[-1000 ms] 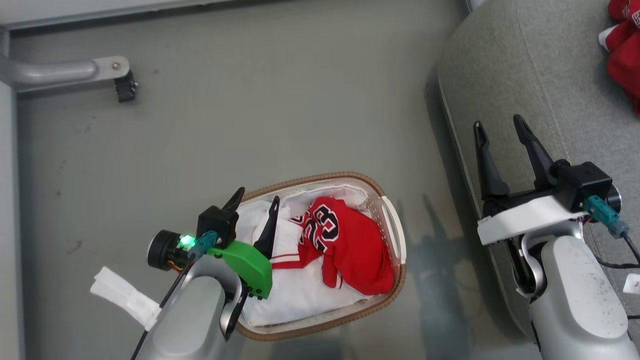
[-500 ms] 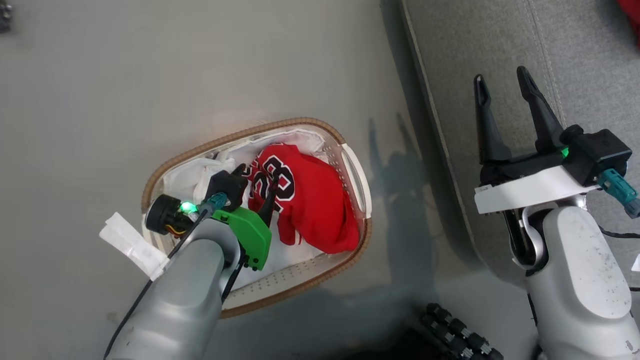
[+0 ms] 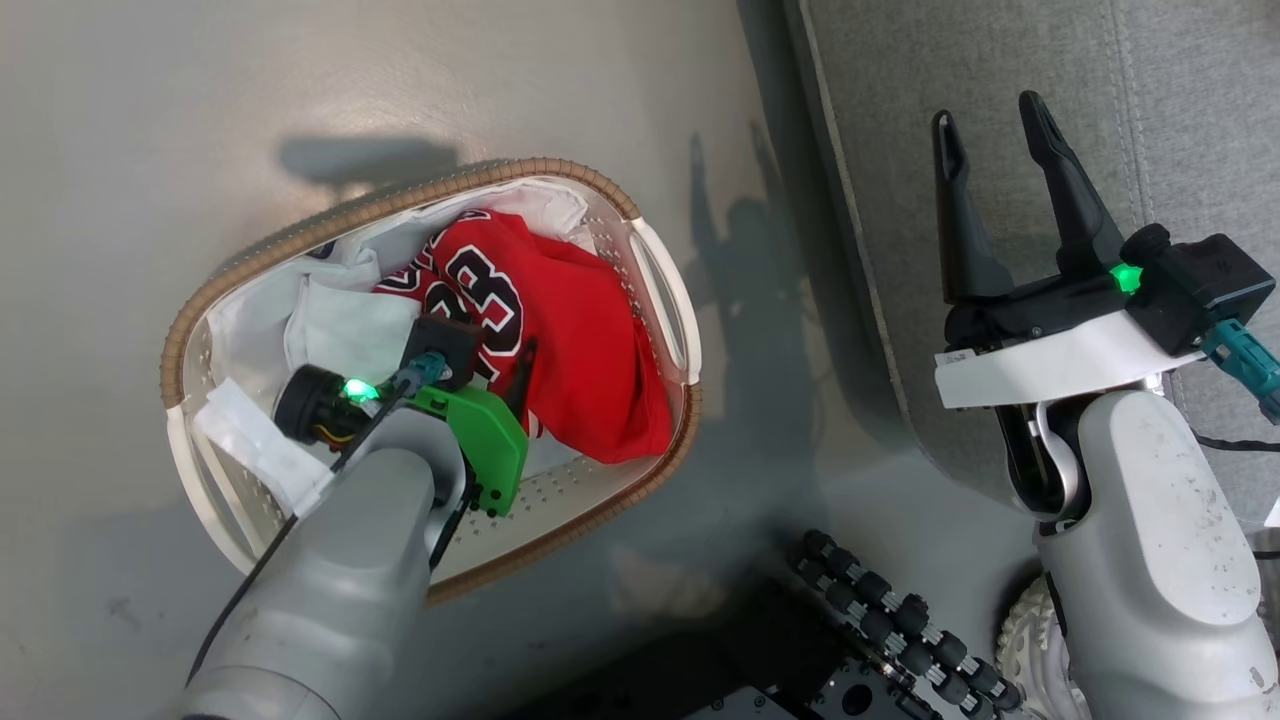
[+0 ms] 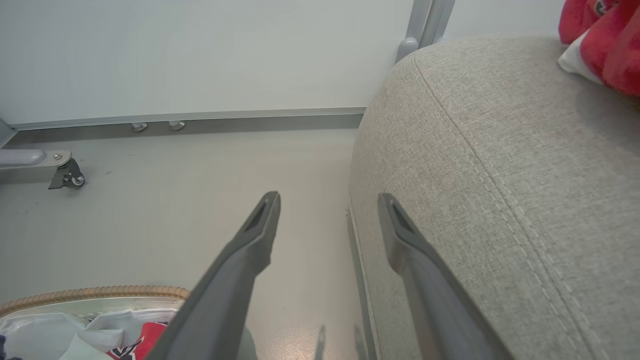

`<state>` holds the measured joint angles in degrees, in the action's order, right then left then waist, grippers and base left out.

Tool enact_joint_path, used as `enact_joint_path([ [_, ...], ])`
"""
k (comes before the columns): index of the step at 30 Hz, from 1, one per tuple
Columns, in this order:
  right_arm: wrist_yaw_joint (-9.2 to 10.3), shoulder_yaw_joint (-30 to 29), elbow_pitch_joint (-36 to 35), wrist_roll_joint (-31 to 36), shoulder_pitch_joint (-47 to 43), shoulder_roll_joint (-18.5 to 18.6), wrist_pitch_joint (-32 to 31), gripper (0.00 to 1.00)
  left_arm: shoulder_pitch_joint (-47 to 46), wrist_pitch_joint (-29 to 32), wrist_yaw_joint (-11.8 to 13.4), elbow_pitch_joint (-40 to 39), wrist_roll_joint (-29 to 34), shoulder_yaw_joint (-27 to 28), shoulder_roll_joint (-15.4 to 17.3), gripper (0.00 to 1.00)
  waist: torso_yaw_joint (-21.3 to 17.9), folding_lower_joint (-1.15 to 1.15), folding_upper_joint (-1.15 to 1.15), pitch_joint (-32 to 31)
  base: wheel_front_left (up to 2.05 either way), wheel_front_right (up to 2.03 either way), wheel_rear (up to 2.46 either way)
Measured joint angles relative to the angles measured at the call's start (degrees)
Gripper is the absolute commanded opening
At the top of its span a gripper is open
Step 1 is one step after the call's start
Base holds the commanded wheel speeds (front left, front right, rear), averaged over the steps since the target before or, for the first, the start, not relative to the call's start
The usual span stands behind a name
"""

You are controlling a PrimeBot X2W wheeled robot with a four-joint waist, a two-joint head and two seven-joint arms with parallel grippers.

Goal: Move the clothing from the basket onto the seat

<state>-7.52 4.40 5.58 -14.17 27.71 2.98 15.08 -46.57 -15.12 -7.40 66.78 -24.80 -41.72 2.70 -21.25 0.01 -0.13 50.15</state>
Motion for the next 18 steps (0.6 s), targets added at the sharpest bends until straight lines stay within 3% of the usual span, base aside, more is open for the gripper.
enact_joint_path([
  [6, 0.0, -0.12, -0.69, 0.04, 0.0, -0.02, 0.01, 1.0, -2.28, 0.78, 0.01, 1.97, -0.97, -2.38, 0.02, 1.0, 0.12, 0.0, 0.0, 1.31, 0.0, 0.0, 0.0],
  [8, 0.0, -0.09, -0.69, 0.12, 0.01, -0.02, 0.0, 1.0, -2.59, 0.92, 0.0, 1.93, -1.6, -3.05, 0.02, 0.0, 0.18, 0.0, 0.0, 1.4, 0.0, 0.0, 0.0],
  [18, 0.0, 1.19, 2.03, -0.53, 1.65, -0.05, 0.0, 1.0, -2.41, 0.23, 0.01, 1.74, -3.54, -2.83, 0.08, 0.0, -0.29, 0.0, 0.0, -1.17, 0.0, 0.0, 0.0],
])
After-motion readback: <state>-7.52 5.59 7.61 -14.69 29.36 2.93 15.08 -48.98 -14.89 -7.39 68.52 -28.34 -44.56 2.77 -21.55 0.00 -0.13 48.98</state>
